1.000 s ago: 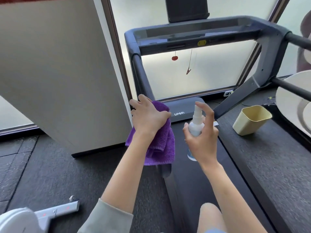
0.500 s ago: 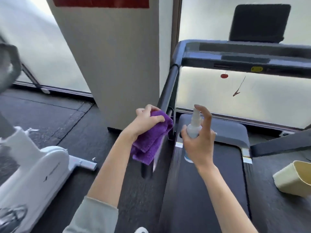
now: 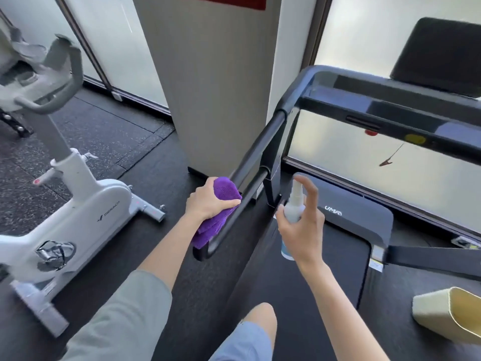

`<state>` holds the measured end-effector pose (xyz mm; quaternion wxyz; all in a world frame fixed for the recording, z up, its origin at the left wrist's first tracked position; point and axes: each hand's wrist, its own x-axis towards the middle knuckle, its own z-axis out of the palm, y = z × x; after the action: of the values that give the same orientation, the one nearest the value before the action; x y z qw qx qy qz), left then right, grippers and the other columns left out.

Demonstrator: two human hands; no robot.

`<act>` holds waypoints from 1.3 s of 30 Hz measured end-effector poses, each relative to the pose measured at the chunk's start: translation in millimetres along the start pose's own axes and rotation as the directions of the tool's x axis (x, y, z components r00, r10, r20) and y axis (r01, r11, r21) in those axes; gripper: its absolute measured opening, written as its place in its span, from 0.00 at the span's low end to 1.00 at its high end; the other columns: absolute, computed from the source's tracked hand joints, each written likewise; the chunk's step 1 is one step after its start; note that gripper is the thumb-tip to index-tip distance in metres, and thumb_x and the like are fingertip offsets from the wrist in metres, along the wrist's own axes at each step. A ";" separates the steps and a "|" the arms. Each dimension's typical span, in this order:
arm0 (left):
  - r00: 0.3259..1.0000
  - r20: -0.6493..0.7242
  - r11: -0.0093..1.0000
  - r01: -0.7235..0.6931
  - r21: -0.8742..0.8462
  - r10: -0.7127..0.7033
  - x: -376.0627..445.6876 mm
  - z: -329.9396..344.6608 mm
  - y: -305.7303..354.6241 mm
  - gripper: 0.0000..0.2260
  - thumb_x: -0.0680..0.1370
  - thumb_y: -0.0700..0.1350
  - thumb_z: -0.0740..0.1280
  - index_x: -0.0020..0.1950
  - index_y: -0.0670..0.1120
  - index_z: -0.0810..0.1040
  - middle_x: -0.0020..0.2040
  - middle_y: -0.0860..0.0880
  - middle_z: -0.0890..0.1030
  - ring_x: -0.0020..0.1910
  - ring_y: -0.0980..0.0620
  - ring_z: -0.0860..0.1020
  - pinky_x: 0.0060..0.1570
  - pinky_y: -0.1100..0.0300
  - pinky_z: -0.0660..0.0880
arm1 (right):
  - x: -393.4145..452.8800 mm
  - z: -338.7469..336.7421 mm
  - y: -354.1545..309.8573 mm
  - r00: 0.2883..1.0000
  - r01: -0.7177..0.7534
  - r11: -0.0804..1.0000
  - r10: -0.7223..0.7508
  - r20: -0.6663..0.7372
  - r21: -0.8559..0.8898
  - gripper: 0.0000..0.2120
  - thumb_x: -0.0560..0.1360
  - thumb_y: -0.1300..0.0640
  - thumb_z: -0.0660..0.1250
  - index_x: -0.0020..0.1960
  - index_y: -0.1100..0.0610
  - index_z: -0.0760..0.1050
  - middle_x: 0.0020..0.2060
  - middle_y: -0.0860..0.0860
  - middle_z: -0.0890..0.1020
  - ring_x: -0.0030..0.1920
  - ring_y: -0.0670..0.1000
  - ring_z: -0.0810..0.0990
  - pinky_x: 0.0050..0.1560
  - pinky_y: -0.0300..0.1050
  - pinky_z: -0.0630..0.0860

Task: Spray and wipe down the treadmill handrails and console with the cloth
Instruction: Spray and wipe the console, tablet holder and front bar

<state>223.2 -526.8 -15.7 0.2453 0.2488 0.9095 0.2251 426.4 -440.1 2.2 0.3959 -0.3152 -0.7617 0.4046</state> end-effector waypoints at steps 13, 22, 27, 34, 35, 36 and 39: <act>0.990 -0.133 0.989 -0.030 0.145 0.050 58.8 20.2 40.5 0.38 0.64 0.69 0.71 0.67 0.53 0.67 0.58 0.47 0.80 0.56 0.41 0.78 0.53 0.52 0.70 | 107.3 47.8 30.2 0.971 0.070 0.996 -0.082 0.223 0.057 0.32 0.73 0.70 0.68 0.67 0.42 0.63 0.45 0.33 0.75 0.38 0.52 0.75 0.40 0.31 0.72; 0.997 0.075 1.000 -0.008 -0.005 0.008 154.9 19.9 118.9 0.40 0.65 0.67 0.73 0.70 0.50 0.66 0.63 0.46 0.77 0.61 0.41 0.75 0.57 0.52 0.69 | 180.0 17.8 55.8 0.992 0.083 0.996 -0.085 0.098 0.023 0.30 0.73 0.65 0.69 0.65 0.40 0.64 0.40 0.37 0.78 0.31 0.45 0.76 0.37 0.32 0.75; 0.997 0.075 0.999 -0.036 0.017 0.034 206.7 23.1 170.0 0.40 0.66 0.65 0.74 0.70 0.46 0.66 0.65 0.44 0.76 0.63 0.41 0.74 0.58 0.52 0.69 | 187.4 -0.5 77.1 0.992 0.027 1.000 -0.027 0.124 -0.002 0.35 0.73 0.70 0.71 0.65 0.38 0.63 0.37 0.47 0.79 0.29 0.53 0.76 0.35 0.44 0.78; 0.982 0.183 0.999 0.051 -0.018 -0.047 249.8 20.5 206.2 0.45 0.63 0.66 0.76 0.72 0.45 0.67 0.68 0.45 0.74 0.65 0.43 0.73 0.57 0.56 0.69 | 207.3 -13.9 90.9 0.989 0.020 1.000 -0.023 0.147 0.018 0.34 0.73 0.69 0.71 0.65 0.37 0.64 0.38 0.53 0.80 0.29 0.57 0.79 0.35 0.54 0.81; 0.974 0.217 0.996 0.073 -0.059 -0.059 249.8 19.7 201.9 0.42 0.62 0.65 0.77 0.69 0.45 0.70 0.65 0.46 0.76 0.62 0.44 0.75 0.57 0.56 0.71 | 210.3 -15.7 92.5 0.986 0.017 1.000 -0.021 0.163 0.025 0.34 0.73 0.69 0.71 0.65 0.37 0.64 0.38 0.53 0.80 0.29 0.57 0.79 0.35 0.56 0.81; 0.960 0.274 0.986 0.103 -0.133 -0.063 250.2 19.0 197.3 0.38 0.61 0.63 0.78 0.65 0.46 0.74 0.61 0.46 0.79 0.58 0.45 0.78 0.58 0.54 0.75 | 213.7 -17.3 94.6 0.983 0.018 0.999 -0.024 0.179 0.034 0.35 0.73 0.69 0.71 0.65 0.36 0.64 0.38 0.53 0.79 0.29 0.58 0.79 0.34 0.57 0.80; 0.913 0.405 0.922 0.192 -0.337 -0.042 247.7 15.4 190.4 0.27 0.64 0.55 0.80 0.58 0.44 0.78 0.52 0.43 0.84 0.50 0.43 0.83 0.55 0.47 0.79 | 228.1 -23.0 103.9 0.967 0.030 0.997 -0.047 0.251 0.068 0.33 0.74 0.66 0.71 0.63 0.33 0.64 0.38 0.52 0.79 0.29 0.58 0.78 0.35 0.56 0.80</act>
<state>109.7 -235.4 -9.2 0.4769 0.1818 0.7970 0.3229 351.5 -199.8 -0.2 0.3134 -0.2336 -0.7985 0.4577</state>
